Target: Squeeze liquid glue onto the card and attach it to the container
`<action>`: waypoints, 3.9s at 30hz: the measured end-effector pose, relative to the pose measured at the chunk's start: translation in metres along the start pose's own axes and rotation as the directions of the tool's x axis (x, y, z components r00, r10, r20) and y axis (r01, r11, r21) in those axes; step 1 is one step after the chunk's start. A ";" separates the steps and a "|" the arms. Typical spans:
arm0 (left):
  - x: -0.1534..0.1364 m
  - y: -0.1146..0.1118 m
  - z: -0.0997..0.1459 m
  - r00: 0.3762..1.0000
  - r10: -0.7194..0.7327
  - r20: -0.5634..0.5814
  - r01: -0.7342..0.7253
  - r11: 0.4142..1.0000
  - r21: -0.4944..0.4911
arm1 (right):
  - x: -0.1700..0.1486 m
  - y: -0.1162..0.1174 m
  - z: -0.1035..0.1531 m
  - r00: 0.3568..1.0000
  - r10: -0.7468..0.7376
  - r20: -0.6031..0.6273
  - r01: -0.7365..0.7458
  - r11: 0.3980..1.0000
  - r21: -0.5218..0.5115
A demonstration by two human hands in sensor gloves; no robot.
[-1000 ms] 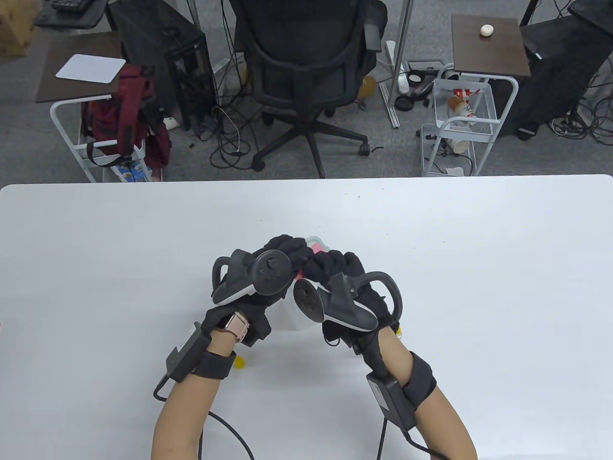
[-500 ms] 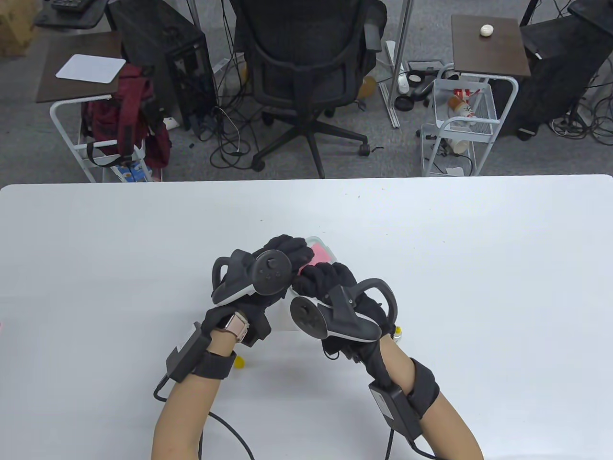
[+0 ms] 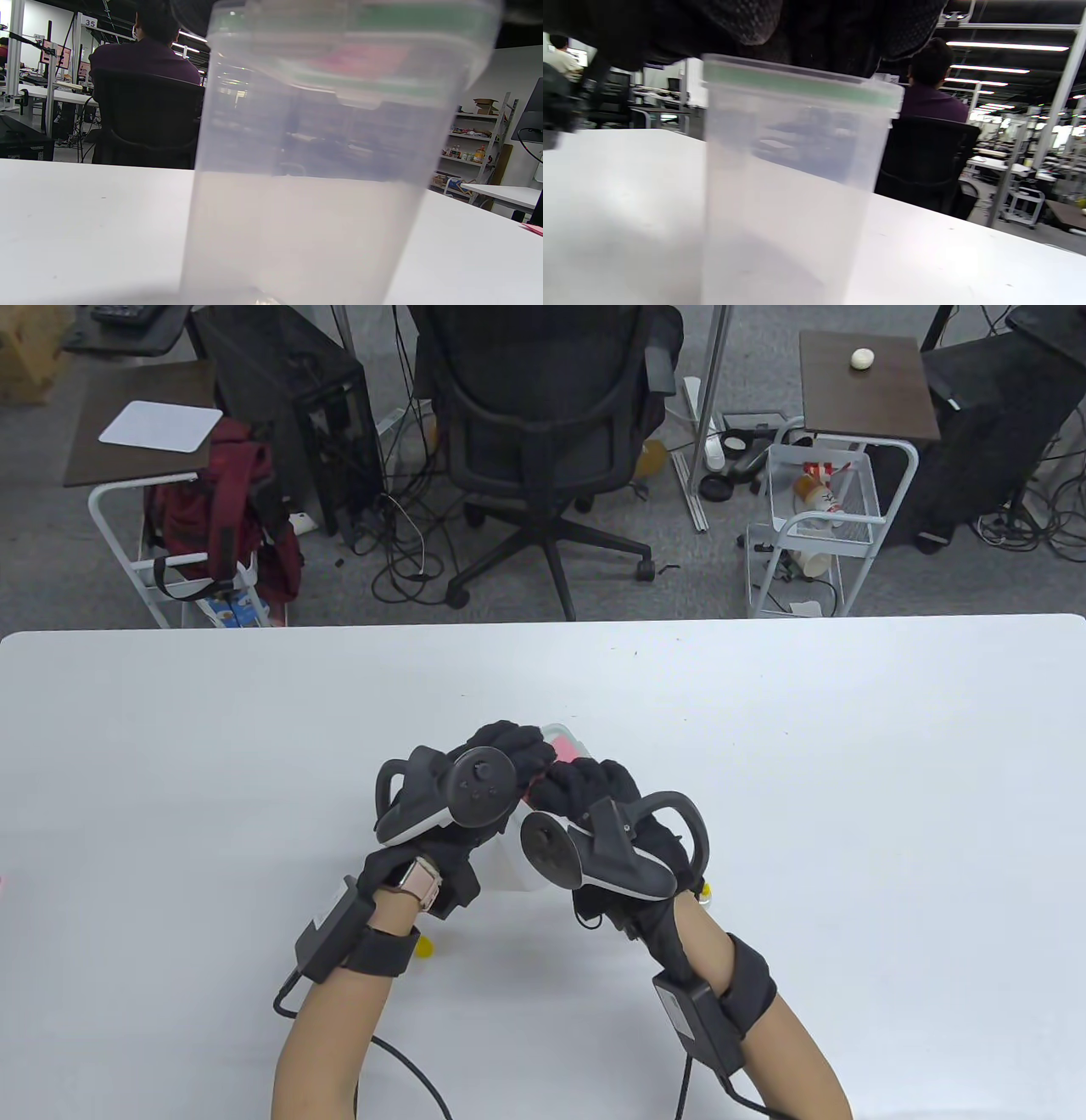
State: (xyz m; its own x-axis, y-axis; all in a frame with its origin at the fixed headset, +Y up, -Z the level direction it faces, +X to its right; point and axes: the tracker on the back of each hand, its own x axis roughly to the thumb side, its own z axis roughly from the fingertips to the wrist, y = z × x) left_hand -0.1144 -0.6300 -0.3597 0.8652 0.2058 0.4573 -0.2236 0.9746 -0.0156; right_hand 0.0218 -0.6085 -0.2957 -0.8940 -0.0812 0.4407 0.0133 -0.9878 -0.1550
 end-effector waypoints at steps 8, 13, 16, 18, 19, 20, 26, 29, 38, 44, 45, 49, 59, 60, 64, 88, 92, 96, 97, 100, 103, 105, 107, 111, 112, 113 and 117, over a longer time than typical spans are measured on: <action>0.001 0.000 0.000 1.000 -0.010 -0.003 0.010 1.000 -0.001 | -0.011 0.007 -0.008 0.993 0.020 -0.119 -0.021 1.000 -0.010; 0.000 0.000 0.000 1.000 -0.001 -0.001 0.001 1.000 0.000 | -0.012 0.009 -0.009 0.992 0.018 -0.125 -0.020 1.000 -0.016; 0.000 0.000 0.000 1.000 -0.004 0.000 0.004 1.000 -0.001 | -0.007 0.008 -0.006 0.992 0.063 -0.111 -0.064 0.998 -0.011; 0.000 0.000 0.000 1.000 -0.007 0.000 0.007 1.000 -0.001 | -0.002 0.005 -0.002 0.995 0.075 -0.071 -0.076 0.997 -0.020; 0.000 -0.001 0.000 1.000 -0.002 0.000 0.002 1.000 0.000 | 0.001 0.003 0.000 0.996 0.075 -0.046 -0.076 0.997 -0.021; 0.000 -0.001 0.000 1.000 0.001 0.000 -0.001 1.000 0.000 | 0.003 0.003 0.003 0.997 0.072 -0.024 -0.073 0.997 -0.023; 0.001 -0.001 0.000 1.000 -0.004 -0.002 0.004 1.000 0.003 | -0.005 0.003 -0.001 0.998 -0.006 -0.056 0.004 0.999 -0.033; 0.000 -0.001 0.000 1.000 0.002 -0.001 -0.002 1.000 0.005 | -0.013 0.008 -0.009 0.989 0.046 -0.143 -0.046 0.999 0.002; 0.000 -0.001 0.001 1.000 0.009 0.001 -0.009 1.000 0.009 | -0.005 0.004 -0.002 0.998 0.004 -0.060 -0.005 1.000 -0.013; 0.000 -0.001 0.001 1.000 0.008 -0.006 -0.008 1.000 0.006 | 0.007 -0.001 0.019 0.997 -0.040 0.064 0.043 0.998 -0.039; 0.000 -0.001 0.001 1.000 0.007 -0.007 -0.007 1.000 0.006 | 0.004 -0.001 0.024 0.996 -0.062 0.058 0.065 0.996 -0.061; -0.002 -0.003 0.003 0.999 0.039 -0.012 -0.039 0.999 0.030 | -0.019 -0.003 0.055 0.973 -0.225 0.046 0.229 0.955 -0.189; -0.004 0.007 0.013 0.996 0.064 -0.062 -0.054 0.988 0.145 | -0.094 0.019 0.150 0.845 -0.525 -0.103 0.454 0.804 -0.384; -0.004 0.010 0.017 0.993 0.094 -0.065 -0.081 0.981 0.177 | -0.098 0.023 0.155 0.830 -0.546 -0.114 0.468 0.793 -0.390; 0.000 0.021 0.047 0.975 0.217 -0.039 -0.196 0.935 0.294 | -0.116 0.043 0.175 0.723 -0.673 -0.157 0.575 0.712 -0.403; 0.048 -0.096 0.148 0.805 0.593 -0.013 -0.573 0.784 0.240 | -0.141 0.129 0.195 0.533 -0.737 -0.417 0.655 0.671 -0.348; 0.041 -0.096 0.150 0.787 0.616 -0.034 -0.586 0.763 0.271 | -0.136 0.140 0.187 0.532 -0.737 -0.418 0.693 0.662 -0.285; 0.036 -0.090 0.152 0.785 0.619 -0.029 -0.582 0.753 0.306 | -0.127 0.148 0.173 0.547 -0.722 -0.425 0.715 0.666 -0.211; 0.035 -0.088 0.152 0.787 0.616 -0.027 -0.578 0.753 0.316 | -0.124 0.149 0.168 0.560 -0.703 -0.439 0.709 0.680 -0.184; 0.028 -0.084 0.154 0.797 0.604 -0.035 -0.559 0.757 0.338 | -0.120 0.150 0.157 0.573 -0.680 -0.457 0.688 0.702 -0.183; 0.017 -0.081 0.158 0.806 0.588 -0.069 -0.526 0.764 0.373 | -0.116 0.154 0.145 0.553 -0.676 -0.487 0.697 0.696 -0.174; 0.010 -0.078 0.161 0.821 0.563 -0.094 -0.489 0.779 0.393 | -0.115 0.155 0.142 0.553 -0.681 -0.480 0.708 0.688 -0.161; 0.004 -0.076 0.162 0.846 0.518 -0.123 -0.434 0.805 0.404 | -0.113 0.153 0.142 0.565 -0.678 -0.471 0.696 0.698 -0.170; -0.012 -0.073 0.166 0.895 0.385 -0.225 -0.276 0.875 0.397 | -0.108 0.147 0.149 0.604 -0.695 -0.390 0.674 0.706 -0.216; -0.015 -0.074 0.167 0.897 0.370 -0.242 -0.259 0.883 0.392 | -0.107 0.146 0.151 0.610 -0.698 -0.376 0.671 0.707 -0.224; -0.019 -0.076 0.168 0.897 0.352 -0.266 -0.238 0.894 0.379 | -0.106 0.144 0.153 0.616 -0.700 -0.362 0.669 0.707 -0.230; -0.027 -0.083 0.170 0.894 0.266 -0.360 -0.167 0.944 0.283 | -0.104 0.143 0.158 0.610 -0.711 -0.351 0.685 0.695 -0.219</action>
State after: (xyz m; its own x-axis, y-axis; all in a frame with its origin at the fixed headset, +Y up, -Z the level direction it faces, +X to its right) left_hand -0.1955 -0.7313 -0.2201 0.8757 0.4754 0.0844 -0.4828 0.8609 0.1601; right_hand 0.1873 -0.7627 -0.2235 -0.7115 0.6993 0.0690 -0.7010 -0.7132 0.0000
